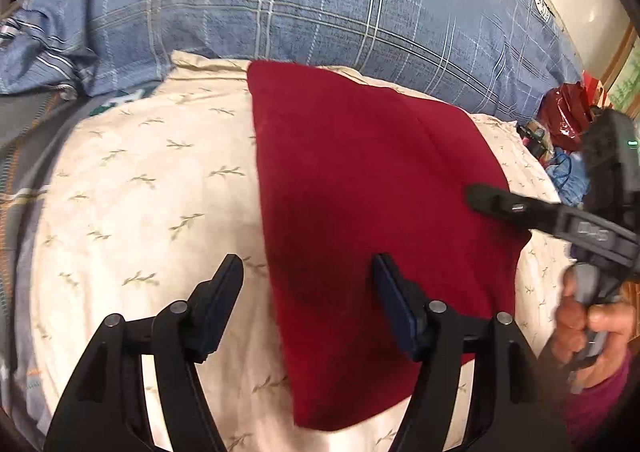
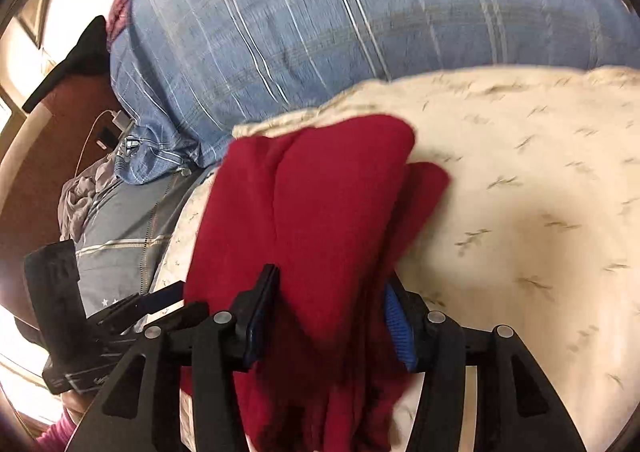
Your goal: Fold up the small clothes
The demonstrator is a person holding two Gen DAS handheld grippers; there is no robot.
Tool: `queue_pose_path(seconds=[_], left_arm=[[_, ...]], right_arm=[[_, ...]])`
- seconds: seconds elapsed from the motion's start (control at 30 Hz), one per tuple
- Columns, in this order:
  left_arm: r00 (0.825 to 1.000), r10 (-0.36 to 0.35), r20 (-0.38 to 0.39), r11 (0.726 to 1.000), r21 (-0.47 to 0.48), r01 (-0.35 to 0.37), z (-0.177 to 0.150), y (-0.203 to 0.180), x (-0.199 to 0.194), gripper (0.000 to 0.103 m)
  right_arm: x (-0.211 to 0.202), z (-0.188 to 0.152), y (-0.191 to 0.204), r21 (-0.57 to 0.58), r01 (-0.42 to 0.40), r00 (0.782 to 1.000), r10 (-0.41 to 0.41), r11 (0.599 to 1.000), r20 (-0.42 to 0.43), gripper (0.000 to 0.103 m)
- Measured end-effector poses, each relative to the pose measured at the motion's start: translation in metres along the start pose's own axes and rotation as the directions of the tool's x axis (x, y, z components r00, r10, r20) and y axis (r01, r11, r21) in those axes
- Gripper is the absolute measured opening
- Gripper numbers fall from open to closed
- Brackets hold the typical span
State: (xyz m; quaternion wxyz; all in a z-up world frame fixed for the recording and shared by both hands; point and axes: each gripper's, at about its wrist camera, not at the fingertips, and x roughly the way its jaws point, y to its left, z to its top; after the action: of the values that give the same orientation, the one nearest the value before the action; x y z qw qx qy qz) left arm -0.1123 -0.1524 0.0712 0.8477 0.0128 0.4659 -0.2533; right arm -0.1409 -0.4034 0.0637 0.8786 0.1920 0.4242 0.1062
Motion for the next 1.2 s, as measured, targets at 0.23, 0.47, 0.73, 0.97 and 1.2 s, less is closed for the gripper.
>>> queue_pose_path(seconds=[0.23, 0.47, 0.73, 0.97, 1.2], left_arm=[[0.988, 0.104, 0.115, 0.993, 0.043, -0.11, 0.0, -0.009, -0.005, 0.075], [0.984, 0.076, 0.158, 0.997, -0.006, -0.076, -0.005, 0.003, 0.0, 0.078], [0.961, 0.128, 0.244, 0.992, -0.016, -0.128, -0.001, 0.009, -0.02, 0.078], [0.942, 0.176, 0.285, 0.984, -0.043, -0.171, -0.004, 0.015, -0.034, 0.078], [0.924, 0.192, 0.331, 0.981, -0.043, -0.188, -0.008, 0.016, -0.046, 0.079]], right_arm=[[-0.04, -0.024, 0.064, -0.258, 0.079, 0.988, -0.042, 0.963, 0.146, 0.047], [0.016, -0.039, 0.039, -0.218, 0.21, 0.978, -0.2, 0.953, 0.066, 0.044], [-0.022, -0.043, 0.052, -0.171, 0.239, 0.964, -0.213, 0.956, 0.159, 0.053], [-0.031, -0.045, 0.069, -0.171, 0.316, 0.934, -0.273, 0.933, 0.232, 0.069], [-0.032, -0.048, 0.069, -0.148, 0.315, 0.932, -0.277, 0.937, 0.234, 0.071]])
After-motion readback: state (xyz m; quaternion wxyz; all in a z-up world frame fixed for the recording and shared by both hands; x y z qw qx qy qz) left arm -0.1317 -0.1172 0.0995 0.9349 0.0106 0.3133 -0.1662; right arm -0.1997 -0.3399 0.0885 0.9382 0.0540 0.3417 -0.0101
